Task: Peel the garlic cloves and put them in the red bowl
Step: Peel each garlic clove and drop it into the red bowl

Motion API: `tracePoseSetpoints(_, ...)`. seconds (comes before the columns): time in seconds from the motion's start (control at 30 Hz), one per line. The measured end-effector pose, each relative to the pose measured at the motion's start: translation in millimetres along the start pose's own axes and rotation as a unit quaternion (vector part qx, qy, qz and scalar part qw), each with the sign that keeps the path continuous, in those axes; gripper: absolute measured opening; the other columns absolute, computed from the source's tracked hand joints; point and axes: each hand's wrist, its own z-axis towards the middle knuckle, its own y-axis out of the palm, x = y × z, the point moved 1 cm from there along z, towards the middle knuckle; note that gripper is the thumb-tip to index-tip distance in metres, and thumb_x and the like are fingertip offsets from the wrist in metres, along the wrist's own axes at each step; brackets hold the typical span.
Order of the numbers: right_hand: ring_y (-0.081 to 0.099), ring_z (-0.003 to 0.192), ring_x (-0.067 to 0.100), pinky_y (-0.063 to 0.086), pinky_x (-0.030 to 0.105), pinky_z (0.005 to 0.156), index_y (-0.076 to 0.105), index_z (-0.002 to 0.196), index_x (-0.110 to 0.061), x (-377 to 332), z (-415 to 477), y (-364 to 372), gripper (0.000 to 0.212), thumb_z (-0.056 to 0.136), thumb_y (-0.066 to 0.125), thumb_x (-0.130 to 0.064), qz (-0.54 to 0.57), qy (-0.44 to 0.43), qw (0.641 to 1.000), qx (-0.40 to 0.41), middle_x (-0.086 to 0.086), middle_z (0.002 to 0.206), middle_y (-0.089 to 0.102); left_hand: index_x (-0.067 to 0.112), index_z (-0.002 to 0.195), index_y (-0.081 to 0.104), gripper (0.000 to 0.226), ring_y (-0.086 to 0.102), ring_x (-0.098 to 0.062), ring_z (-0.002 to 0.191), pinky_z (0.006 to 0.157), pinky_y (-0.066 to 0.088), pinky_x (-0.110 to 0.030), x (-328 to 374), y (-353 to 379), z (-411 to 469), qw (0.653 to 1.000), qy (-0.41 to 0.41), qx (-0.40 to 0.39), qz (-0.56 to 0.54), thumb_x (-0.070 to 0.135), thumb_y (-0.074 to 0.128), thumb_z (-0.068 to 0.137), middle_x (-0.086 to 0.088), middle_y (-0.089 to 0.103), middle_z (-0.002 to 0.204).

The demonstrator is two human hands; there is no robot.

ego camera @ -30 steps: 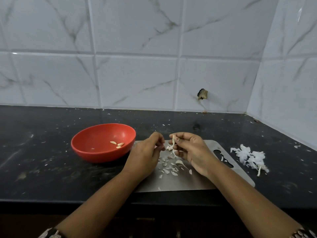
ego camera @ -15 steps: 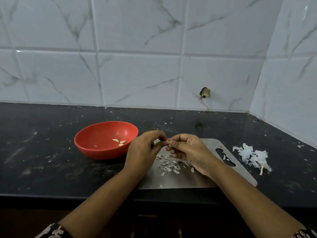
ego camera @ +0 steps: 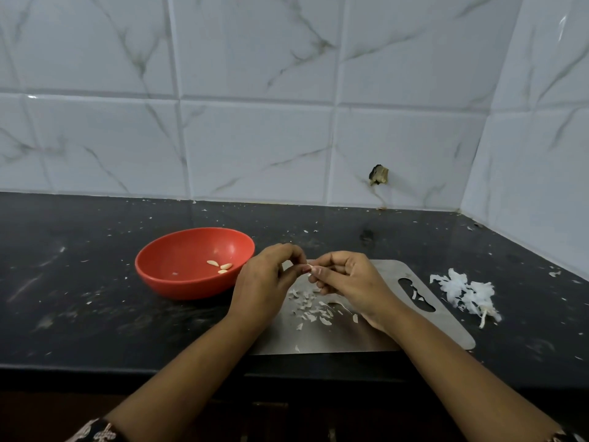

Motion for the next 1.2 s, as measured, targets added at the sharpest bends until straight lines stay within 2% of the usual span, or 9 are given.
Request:
tracePoseSetpoints(0.23, 0.064, 0.068, 0.012, 0.052, 0.021, 0.064, 0.072, 0.093, -0.008, 3.4, 0.9, 0.9, 0.014, 0.093, 0.059, -0.003, -0.008, -0.027, 1.000, 0.004, 0.004, 0.073, 0.071, 0.027, 0.082, 0.060, 0.010, 0.049, -0.008, 0.056, 0.055, 0.038, -0.019, -1.1, 3.2, -0.1, 0.999, -0.005, -0.022, -0.024, 0.023, 0.068, 0.086, 0.017, 0.059, 0.077)
tracePoseSetpoints(0.4, 0.065, 0.066, 0.012, 0.052, 0.020, 0.063, 0.071, 0.095, 0.001, 5.4, 1.8, 0.5, 0.012, 0.092, 0.060, -0.002, -0.009, -0.031, 0.999, 0.014, 0.006, 0.071, 0.070, 0.030, 0.082, 0.055, 0.013, 0.049, -0.005, 0.059, 0.054, 0.034, -0.016, -1.2, 4.6, 0.1, 0.999, -0.009, -0.045, 0.002, 0.023, 0.064, 0.089, 0.017, 0.055, 0.074)
tracePoseSetpoints(0.6, 0.064, 0.063, 0.011, 0.052, 0.019, 0.061, 0.071, 0.088, -0.004, 4.1, 2.5, 2.8, 0.013, 0.093, 0.059, -0.003, 0.000, -0.025, 0.999, 0.026, 0.004, 0.070, 0.071, 0.030, 0.085, 0.052, 0.015, 0.049, 0.004, 0.064, 0.056, 0.029, -0.012, 0.0, 5.9, 0.5, 0.998, -0.007, -0.048, 0.036, 0.020, 0.060, 0.093, 0.017, 0.052, 0.074)
tracePoseSetpoints(0.73, 0.062, 0.060, 0.010, 0.052, 0.019, 0.059, 0.071, 0.086, -0.005, 2.5, 4.4, 4.0, 0.013, 0.093, 0.060, -0.004, 0.028, -0.010, 0.998, 0.055, 0.007, 0.070, 0.071, 0.029, 0.087, 0.050, 0.014, 0.049, 0.008, 0.072, 0.058, 0.031, -0.012, 2.4, 7.6, 0.2, 0.997, 0.008, -0.047, 0.064, 0.018, 0.058, 0.093, 0.020, 0.048, 0.074)
tracePoseSetpoints(0.87, 0.062, 0.063, 0.010, 0.053, 0.018, 0.059, 0.070, 0.092, -0.002, 0.5, 5.7, -4.2, 0.012, 0.094, 0.058, -0.006, 0.099, 0.008, 0.989, 0.107, 0.009, 0.074, 0.071, 0.025, 0.086, 0.053, 0.010, 0.049, 0.006, 0.071, 0.060, 0.034, -0.013, 3.4, 9.1, -1.2, 0.996, 0.038, -0.058, 0.054, 0.021, 0.060, 0.092, 0.019, 0.050, 0.075)
tracePoseSetpoints(1.0, 0.060, 0.061, 0.004, 0.050, 0.020, 0.054, 0.072, 0.094, -0.009, -0.5, 3.3, -3.7, 0.012, 0.093, 0.062, -0.015, 0.072, 0.033, 0.993, 0.089, 0.002, 0.077, 0.072, 0.023, 0.088, 0.063, 0.004, 0.053, 0.003, 0.062, 0.063, 0.044, -0.021, -1.2, 9.0, -1.3, 0.997, 0.022, -0.048, 0.060, 0.022, 0.067, 0.088, 0.015, 0.064, 0.084)
tracePoseSetpoints(1.1, 0.058, 0.058, 0.002, 0.049, 0.020, 0.054, 0.072, 0.090, -0.012, -0.6, 2.7, -2.8, 0.010, 0.092, 0.063, -0.016, 0.050, 0.043, 0.994, 0.082, -0.001, 0.076, 0.070, 0.019, 0.094, 0.071, 0.009, 0.061, 0.002, 0.067, 0.067, 0.052, -0.023, -3.8, 7.4, -0.4, 0.998, 0.021, -0.024, 0.046, 0.014, 0.068, 0.087, 0.011, 0.072, 0.088)
tracePoseSetpoints(1.2, 0.056, 0.058, 0.002, 0.047, 0.019, 0.054, 0.072, 0.089, -0.012, -1.8, 2.4, -2.6, 0.010, 0.092, 0.063, -0.015, 0.052, 0.040, 0.996, 0.068, 0.000, 0.075, 0.069, 0.021, 0.095, 0.071, 0.008, 0.061, -0.005, 0.060, 0.058, 0.053, -0.031, -2.7, 4.7, -1.0, 0.999, 0.030, 0.000, 0.025, 0.017, 0.067, 0.089, 0.013, 0.070, 0.078)
